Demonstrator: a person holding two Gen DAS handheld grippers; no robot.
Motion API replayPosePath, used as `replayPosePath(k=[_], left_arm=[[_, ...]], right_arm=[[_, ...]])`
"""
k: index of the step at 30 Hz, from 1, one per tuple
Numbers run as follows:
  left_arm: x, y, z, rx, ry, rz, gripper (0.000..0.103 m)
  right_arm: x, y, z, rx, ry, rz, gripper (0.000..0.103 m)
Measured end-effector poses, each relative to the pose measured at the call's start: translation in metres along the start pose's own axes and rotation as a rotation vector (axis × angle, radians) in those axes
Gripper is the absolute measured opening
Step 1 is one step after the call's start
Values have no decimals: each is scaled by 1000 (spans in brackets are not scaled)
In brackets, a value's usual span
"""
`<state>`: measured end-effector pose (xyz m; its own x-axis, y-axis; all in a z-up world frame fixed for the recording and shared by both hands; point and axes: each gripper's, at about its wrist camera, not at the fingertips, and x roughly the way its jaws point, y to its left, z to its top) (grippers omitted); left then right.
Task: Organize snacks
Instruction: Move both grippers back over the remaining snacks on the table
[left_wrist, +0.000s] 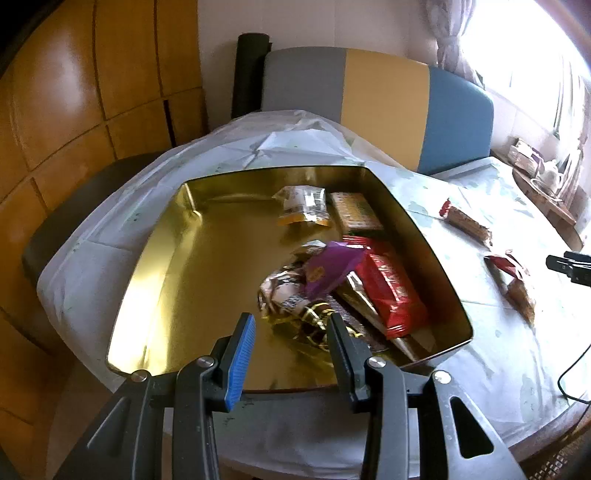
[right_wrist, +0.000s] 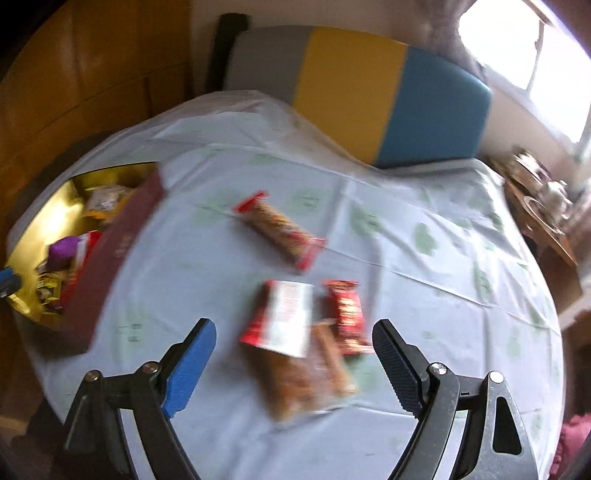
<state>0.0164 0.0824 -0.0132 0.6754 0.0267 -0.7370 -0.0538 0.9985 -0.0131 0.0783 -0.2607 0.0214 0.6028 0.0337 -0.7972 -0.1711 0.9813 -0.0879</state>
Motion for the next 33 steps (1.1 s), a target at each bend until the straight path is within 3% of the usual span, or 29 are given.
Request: replayPosePath(k=[10, 19, 27, 33], left_arm=[[-1, -20, 2, 47, 5, -17, 41], [-5, -38, 12, 77, 2, -79, 41], [-7, -87, 39, 129, 6, -201, 41], [6, -140, 56, 159, 73, -328, 41]], right_arm=[[29, -87, -16, 344, 99, -64, 87], [40, -104, -26, 468, 169, -76, 89], [36, -123, -30, 583, 160, -67, 89], [31, -129, -29, 633, 141, -30, 89]])
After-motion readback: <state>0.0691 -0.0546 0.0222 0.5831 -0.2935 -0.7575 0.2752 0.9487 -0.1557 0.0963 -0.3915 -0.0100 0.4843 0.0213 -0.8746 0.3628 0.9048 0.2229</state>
